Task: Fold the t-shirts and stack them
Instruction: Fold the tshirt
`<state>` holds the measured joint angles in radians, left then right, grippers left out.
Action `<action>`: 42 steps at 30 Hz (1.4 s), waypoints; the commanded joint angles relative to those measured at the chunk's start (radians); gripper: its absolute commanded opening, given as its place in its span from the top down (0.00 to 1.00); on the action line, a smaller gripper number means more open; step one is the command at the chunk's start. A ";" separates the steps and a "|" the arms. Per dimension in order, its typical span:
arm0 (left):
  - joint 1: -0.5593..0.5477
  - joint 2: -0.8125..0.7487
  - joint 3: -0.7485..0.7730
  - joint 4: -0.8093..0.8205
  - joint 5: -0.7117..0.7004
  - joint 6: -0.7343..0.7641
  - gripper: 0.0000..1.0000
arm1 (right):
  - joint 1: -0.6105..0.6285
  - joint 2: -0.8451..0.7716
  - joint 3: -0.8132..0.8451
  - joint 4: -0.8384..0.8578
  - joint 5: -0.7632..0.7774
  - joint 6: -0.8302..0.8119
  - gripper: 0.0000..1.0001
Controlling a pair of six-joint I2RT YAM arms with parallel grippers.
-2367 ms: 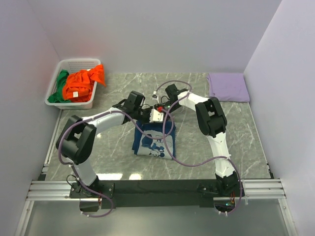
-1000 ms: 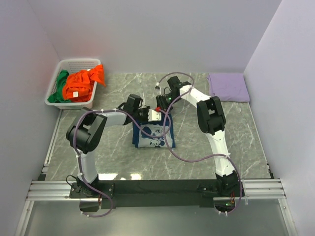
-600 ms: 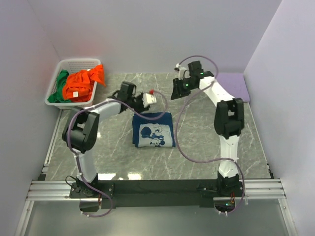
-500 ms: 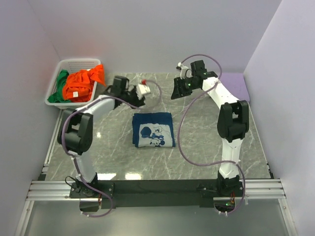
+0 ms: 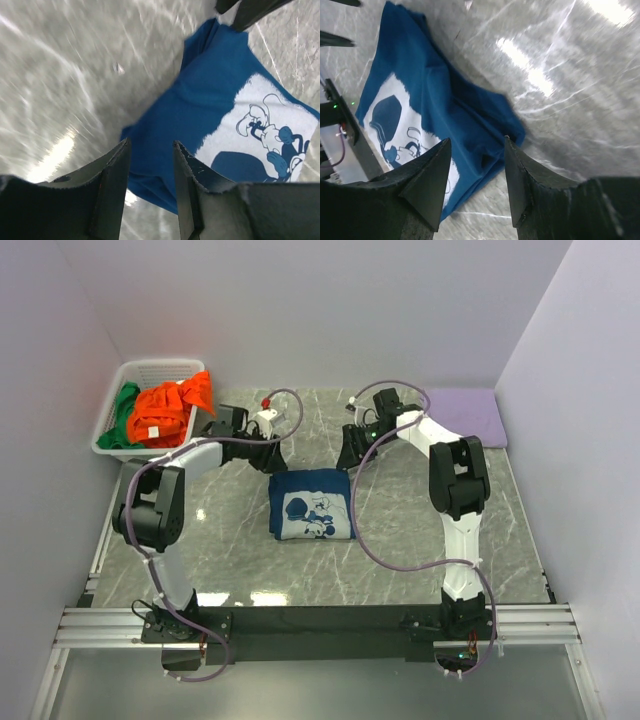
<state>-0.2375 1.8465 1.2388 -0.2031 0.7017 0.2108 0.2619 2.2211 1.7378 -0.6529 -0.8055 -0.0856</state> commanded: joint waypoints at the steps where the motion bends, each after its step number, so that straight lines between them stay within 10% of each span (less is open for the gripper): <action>1: 0.004 0.032 -0.013 0.025 0.028 -0.097 0.56 | 0.002 -0.031 -0.023 0.021 -0.050 0.012 0.46; 15: 0.004 0.146 0.056 -0.038 -0.086 -0.149 0.74 | 0.013 -0.027 -0.047 0.006 -0.133 0.047 0.58; 22: 0.006 0.172 0.074 -0.079 -0.130 -0.140 0.93 | 0.014 -0.100 -0.073 0.081 -0.167 0.116 1.00; 42: 0.023 0.198 0.128 -0.079 -0.223 -0.160 0.99 | 0.146 -0.023 -0.080 0.206 0.462 0.122 1.00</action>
<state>-0.2317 2.0441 1.3563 -0.2916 0.5659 0.0551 0.3981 2.1765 1.6238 -0.4847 -0.4667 0.0067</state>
